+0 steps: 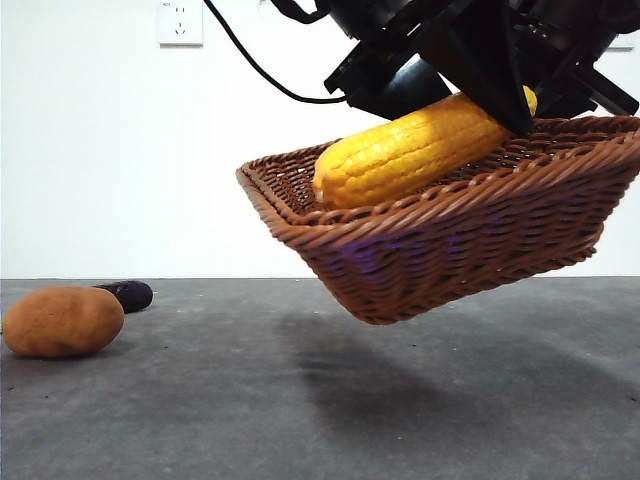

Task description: Help me put the vegetables on the table into the basket

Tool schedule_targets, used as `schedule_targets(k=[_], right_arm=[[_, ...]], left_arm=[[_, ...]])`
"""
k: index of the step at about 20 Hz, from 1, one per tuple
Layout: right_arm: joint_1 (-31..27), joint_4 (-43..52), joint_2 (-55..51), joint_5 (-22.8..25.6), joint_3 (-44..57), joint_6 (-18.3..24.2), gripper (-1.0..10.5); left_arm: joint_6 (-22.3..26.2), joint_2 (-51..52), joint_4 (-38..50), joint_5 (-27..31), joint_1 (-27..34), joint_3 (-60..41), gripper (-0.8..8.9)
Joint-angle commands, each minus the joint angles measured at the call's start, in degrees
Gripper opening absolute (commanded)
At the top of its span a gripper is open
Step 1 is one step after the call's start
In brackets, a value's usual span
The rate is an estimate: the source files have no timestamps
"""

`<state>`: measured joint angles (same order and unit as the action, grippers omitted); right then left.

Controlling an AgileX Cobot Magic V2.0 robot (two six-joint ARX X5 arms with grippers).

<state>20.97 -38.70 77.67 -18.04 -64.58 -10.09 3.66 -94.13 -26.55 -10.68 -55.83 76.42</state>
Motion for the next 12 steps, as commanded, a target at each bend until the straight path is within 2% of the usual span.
schedule_targets(k=[1,2,3,9,12], right_arm=[[0.1,1.3,0.1,-1.5,0.4,-0.7,-0.1],[0.1,1.3,0.1,-1.5,0.4,-0.7,-0.1],[0.1,1.3,0.1,-1.5,0.4,-0.7,-0.1],[0.5,1.0,0.1,-1.9,0.4,-0.6,-0.1],[0.4,0.9,0.1,-1.9,0.4,-0.2,-0.1]], left_arm=[[-0.7,-0.7,-0.6,-0.2,-0.1,-0.2,1.76],[-0.6,-0.7,-1.1,-0.2,-0.1,-0.2,3.84],[-0.1,-0.7,-1.3,-0.2,-0.1,-0.2,4.97],[-0.1,-0.7,-2.9,-0.2,-0.1,-0.2,5.00],[-0.2,2.5,-4.0,-0.2,0.6,-0.1,5.00]])
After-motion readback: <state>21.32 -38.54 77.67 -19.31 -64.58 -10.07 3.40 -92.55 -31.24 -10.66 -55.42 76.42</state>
